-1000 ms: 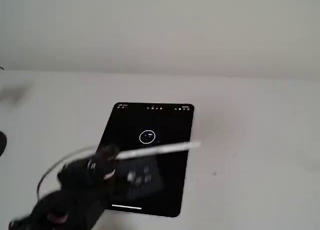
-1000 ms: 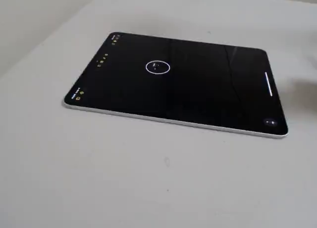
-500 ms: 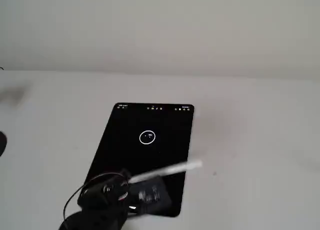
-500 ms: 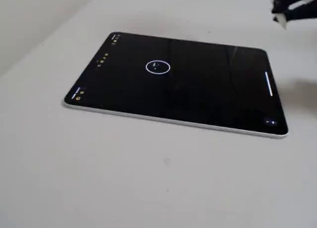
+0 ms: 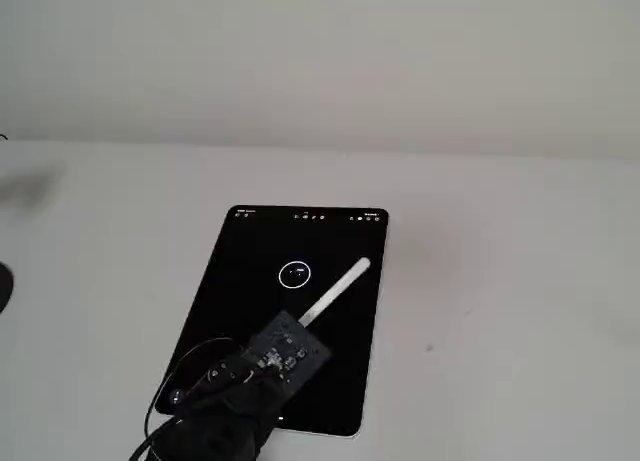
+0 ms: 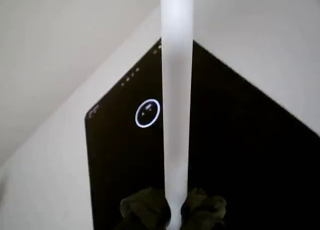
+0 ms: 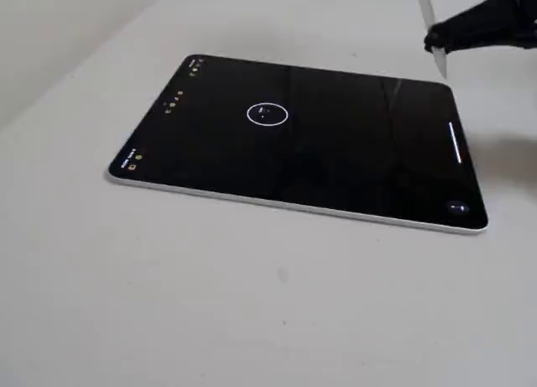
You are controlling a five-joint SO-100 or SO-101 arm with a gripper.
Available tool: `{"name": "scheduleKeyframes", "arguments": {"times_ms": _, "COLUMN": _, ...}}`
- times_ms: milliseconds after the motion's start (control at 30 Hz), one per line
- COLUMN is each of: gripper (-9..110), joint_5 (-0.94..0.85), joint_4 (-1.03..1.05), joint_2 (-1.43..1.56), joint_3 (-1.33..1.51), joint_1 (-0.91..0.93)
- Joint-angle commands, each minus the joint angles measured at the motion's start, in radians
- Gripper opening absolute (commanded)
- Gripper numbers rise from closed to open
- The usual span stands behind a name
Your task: Draw 2 dots in a circle representing the eyes of a stickman
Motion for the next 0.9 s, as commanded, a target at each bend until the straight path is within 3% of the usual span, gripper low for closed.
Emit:
{"name": "scheduleKeyframes", "arguments": {"times_ms": 0, "gripper": 0, "joint_5": -0.057, "joint_4": -0.117, "joint_2": -0.120, "joint_3": -0.006, "joint_1": 0.015}}
{"name": "scheduleKeyframes", "arguments": {"times_ms": 533, "gripper": 0, "joint_5": -0.132, "joint_4": -0.554, "joint_2": -0.640, "joint_3": -0.015, "joint_1": 0.041}}
{"name": "scheduleKeyframes", "arguments": {"times_ms": 867, "gripper": 0, "joint_5": -0.172, "joint_4": -0.586, "joint_2": -0.695, "joint_3": -0.017, "joint_1": 0.040}}
